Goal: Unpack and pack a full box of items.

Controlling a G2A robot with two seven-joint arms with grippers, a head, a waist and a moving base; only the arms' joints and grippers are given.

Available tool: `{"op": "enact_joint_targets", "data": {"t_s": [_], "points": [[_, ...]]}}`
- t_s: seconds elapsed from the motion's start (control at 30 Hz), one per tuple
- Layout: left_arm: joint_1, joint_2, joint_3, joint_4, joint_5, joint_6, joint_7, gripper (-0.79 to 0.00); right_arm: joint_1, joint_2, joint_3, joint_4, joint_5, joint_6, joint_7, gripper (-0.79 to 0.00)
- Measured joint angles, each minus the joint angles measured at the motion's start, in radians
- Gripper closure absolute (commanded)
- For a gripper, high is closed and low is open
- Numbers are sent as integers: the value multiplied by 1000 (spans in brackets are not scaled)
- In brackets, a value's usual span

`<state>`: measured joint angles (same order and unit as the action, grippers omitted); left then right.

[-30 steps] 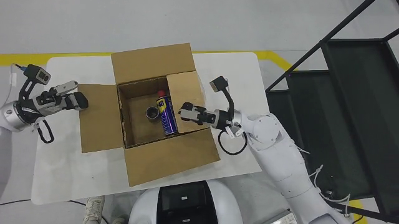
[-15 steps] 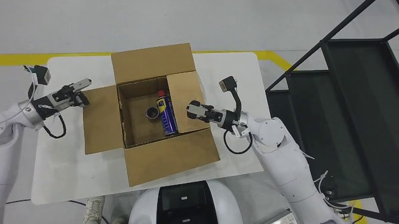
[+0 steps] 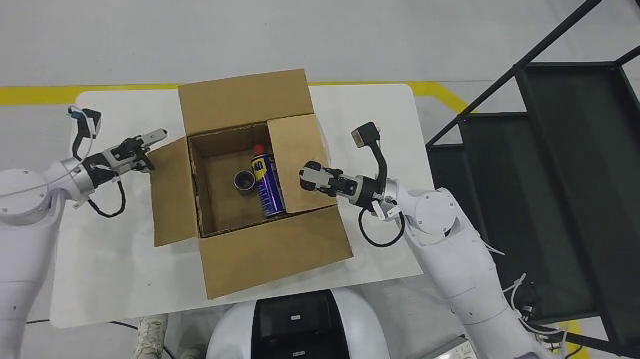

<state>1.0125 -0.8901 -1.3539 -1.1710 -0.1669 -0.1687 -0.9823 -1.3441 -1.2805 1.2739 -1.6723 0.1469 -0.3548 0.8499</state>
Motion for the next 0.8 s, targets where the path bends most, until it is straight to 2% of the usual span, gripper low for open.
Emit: {"op": "enact_joint_targets", "data": {"t_s": [0.37, 0.57, 0.8], "points": [[-28, -14, 55, 28, -22, -31, -54, -785, 0, 0, 0, 0, 0, 0, 0, -785], [-18, 0, -17, 4, -130, -72, -148, -785, 0, 0, 0, 0, 0, 0, 0, -785], [17, 22, -119, -122, -260, -109, -287, -785, 0, 0, 0, 0, 0, 0, 0, -785]]}}
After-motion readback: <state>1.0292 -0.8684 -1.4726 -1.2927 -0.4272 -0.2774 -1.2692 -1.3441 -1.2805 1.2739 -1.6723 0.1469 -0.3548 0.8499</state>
